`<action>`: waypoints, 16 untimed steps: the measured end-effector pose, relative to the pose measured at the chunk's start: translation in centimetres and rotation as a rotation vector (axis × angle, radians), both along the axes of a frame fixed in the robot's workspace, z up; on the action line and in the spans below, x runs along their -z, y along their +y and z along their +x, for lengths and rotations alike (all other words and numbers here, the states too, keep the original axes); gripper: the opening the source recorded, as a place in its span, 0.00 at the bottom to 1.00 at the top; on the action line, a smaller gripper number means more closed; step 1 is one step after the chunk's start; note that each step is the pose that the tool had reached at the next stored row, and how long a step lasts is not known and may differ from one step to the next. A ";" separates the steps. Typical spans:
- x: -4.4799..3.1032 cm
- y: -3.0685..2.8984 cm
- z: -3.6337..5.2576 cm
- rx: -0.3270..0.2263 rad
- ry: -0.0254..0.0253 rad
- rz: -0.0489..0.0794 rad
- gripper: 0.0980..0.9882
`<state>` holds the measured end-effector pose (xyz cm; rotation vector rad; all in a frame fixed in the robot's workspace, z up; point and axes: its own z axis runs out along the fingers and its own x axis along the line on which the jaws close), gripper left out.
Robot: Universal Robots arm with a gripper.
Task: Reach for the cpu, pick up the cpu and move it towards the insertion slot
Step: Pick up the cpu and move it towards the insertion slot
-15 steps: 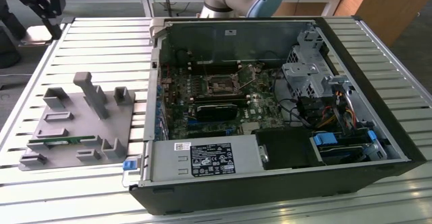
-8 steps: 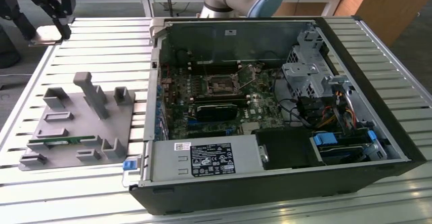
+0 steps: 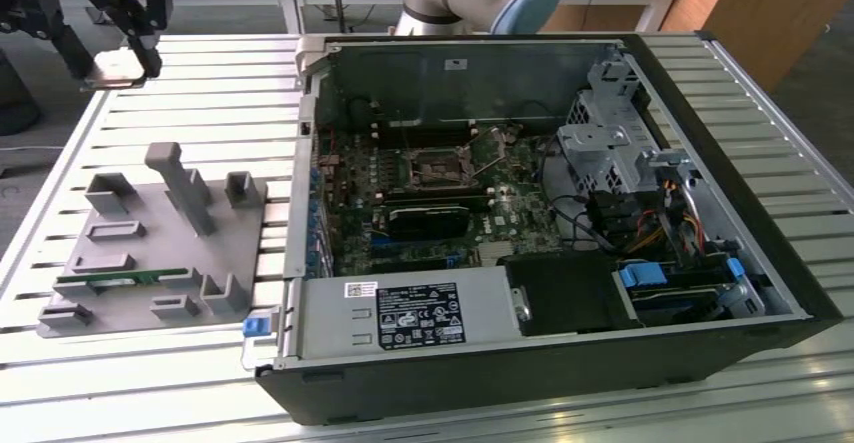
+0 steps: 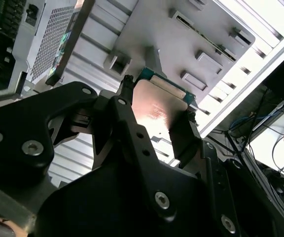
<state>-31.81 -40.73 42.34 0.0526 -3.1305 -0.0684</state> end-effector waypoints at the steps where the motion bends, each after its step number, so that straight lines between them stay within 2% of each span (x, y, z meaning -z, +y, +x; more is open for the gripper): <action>1: 0.00 0.00 0.27 0.000 0.0000 0.000 0.50; 16: 0.00 0.00 4.34 0.000 0.0001 0.000 0.50</action>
